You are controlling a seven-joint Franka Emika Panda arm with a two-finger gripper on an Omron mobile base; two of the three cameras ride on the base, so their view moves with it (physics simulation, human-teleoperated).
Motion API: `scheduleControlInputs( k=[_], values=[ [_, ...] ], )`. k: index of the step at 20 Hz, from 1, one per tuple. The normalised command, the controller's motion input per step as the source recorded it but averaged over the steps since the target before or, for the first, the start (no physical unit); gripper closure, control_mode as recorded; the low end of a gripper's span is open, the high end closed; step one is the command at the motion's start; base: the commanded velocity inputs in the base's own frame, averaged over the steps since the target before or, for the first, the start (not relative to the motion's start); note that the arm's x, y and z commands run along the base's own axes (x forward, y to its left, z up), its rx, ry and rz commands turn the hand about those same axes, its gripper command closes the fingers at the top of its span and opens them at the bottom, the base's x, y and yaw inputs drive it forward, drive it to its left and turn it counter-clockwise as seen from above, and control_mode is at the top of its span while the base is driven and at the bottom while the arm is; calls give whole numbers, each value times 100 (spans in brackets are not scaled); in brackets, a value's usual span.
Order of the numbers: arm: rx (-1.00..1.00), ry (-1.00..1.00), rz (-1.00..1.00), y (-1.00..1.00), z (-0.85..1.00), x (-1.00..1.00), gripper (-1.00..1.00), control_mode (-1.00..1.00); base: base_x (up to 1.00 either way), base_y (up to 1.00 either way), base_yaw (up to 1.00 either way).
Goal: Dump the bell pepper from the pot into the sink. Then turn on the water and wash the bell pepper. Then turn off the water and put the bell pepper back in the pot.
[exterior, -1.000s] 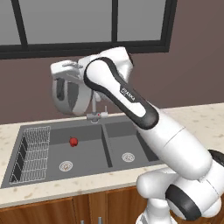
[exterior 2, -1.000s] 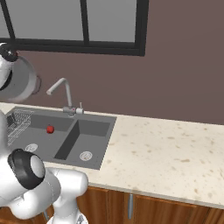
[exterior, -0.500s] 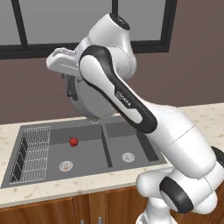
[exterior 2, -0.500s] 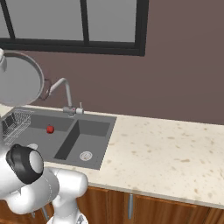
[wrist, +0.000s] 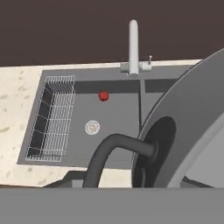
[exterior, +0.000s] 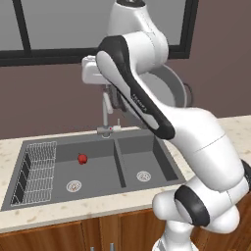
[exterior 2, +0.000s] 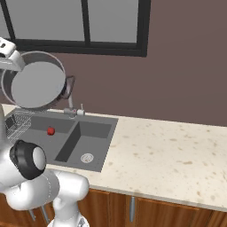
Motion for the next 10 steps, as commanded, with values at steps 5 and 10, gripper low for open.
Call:
scheduleControlInputs(
  k=[5,10],
  values=[
    [-20,3,-14,-100,-77,0,100,-100,0,0,0],
    [-8,3,-8,-100,-84,0,100,-100,0,0,0]
  ],
)
